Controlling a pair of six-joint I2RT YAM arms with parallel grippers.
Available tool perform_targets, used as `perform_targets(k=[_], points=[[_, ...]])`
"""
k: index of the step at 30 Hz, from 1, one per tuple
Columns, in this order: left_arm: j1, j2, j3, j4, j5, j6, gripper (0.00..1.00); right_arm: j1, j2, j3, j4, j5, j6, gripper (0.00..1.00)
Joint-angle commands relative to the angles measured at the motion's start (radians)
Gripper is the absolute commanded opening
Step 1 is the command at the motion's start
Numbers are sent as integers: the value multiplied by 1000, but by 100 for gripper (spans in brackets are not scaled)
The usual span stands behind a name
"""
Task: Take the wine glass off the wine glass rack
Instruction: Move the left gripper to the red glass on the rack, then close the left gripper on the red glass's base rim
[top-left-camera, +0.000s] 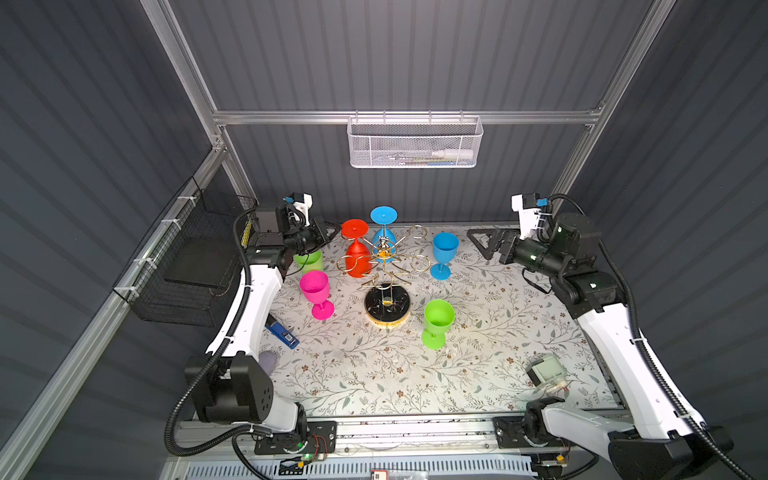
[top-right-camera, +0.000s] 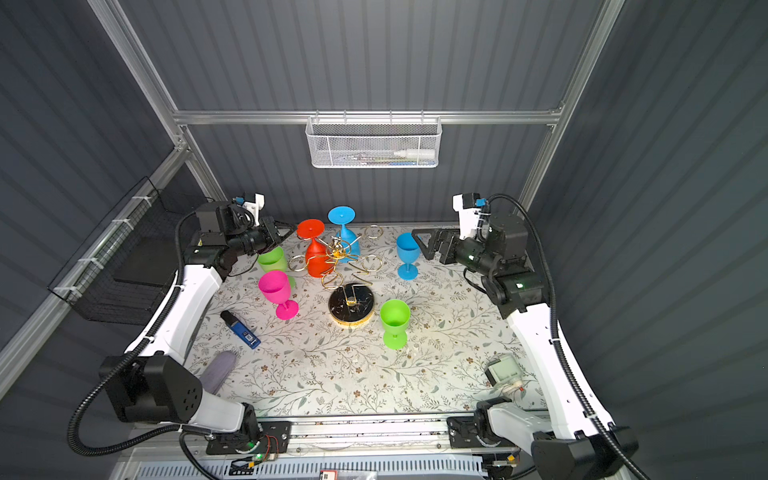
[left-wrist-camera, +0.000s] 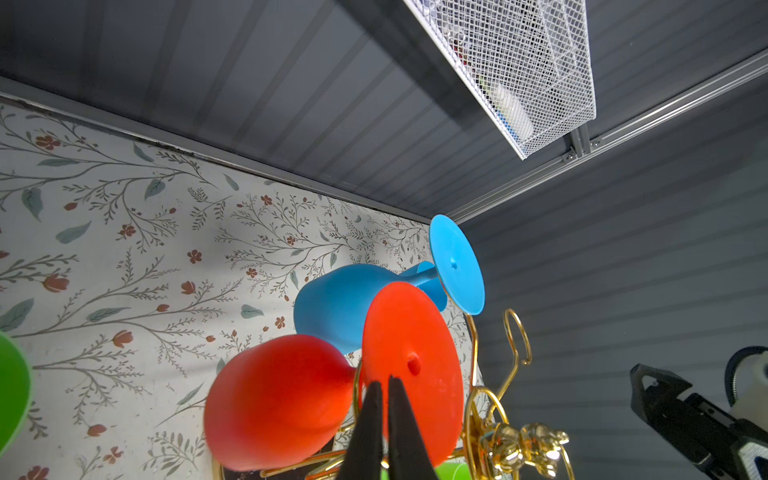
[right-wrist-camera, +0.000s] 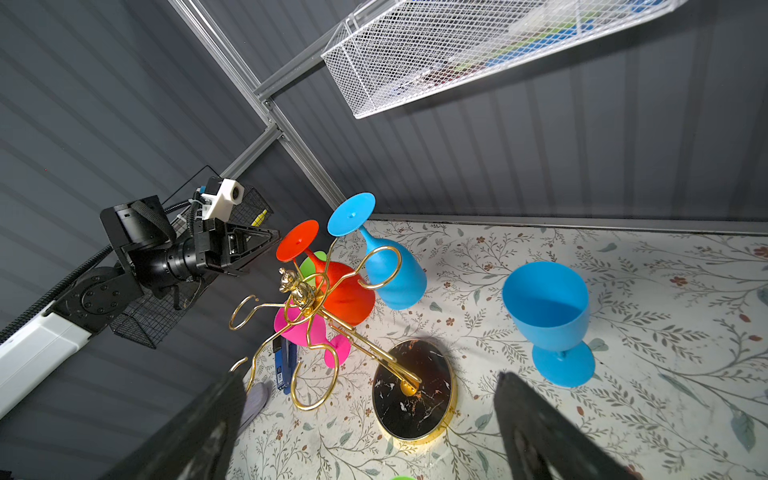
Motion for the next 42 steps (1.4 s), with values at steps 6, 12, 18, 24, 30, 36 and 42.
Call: perform_targets(k=[6, 12, 18, 24, 30, 36, 42], points=[[11, 8, -2, -43, -12, 34, 50, -6, -10, -12, 22, -23, 10, 95], [11, 36, -10, 0, 28, 20, 59, -6, -11, -11, 22, -24, 11, 95], [11, 54, -36, 52, 58, -7, 54, -7, -11, -10, 19, -22, 12, 96], [11, 49, -72, 91, 70, -27, 36, -7, -5, -8, 24, -24, 16, 95], [11, 35, -66, 86, 65, -28, 15, -7, -1, -6, 29, -28, 18, 95], [11, 13, -52, 62, 43, -24, 7, -8, 4, -5, 33, -32, 21, 95], [13, -4, -48, 59, 35, -31, 4, -9, 5, -5, 34, -34, 22, 95]])
